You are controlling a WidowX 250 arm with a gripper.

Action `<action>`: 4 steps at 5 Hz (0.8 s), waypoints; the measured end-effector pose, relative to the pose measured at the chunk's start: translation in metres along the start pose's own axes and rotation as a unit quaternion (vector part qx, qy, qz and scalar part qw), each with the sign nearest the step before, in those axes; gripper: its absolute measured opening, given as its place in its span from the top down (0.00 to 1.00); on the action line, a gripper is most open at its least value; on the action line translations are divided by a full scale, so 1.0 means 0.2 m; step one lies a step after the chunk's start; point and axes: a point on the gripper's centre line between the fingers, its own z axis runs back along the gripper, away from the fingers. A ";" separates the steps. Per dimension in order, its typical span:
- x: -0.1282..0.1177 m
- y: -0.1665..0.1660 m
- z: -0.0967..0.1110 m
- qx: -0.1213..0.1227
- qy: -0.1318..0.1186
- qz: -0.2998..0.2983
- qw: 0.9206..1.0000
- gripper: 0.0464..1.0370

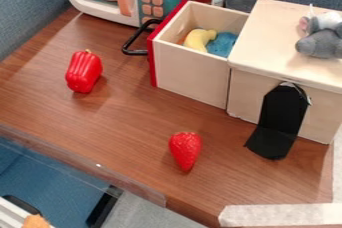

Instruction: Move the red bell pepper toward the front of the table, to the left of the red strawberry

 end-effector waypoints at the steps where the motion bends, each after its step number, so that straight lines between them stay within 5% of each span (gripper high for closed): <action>1: -0.02 0.01 -0.08 -0.004 0.024 0.004 1.000 0.04; 2: -0.11 -0.09 -0.12 -0.011 0.046 -0.036 0.998 0.04; 3: -0.25 -0.12 -0.04 -0.001 0.036 -0.069 0.997 0.04; 4: -0.37 -0.01 -0.12 0.057 0.040 -0.062 0.996 0.04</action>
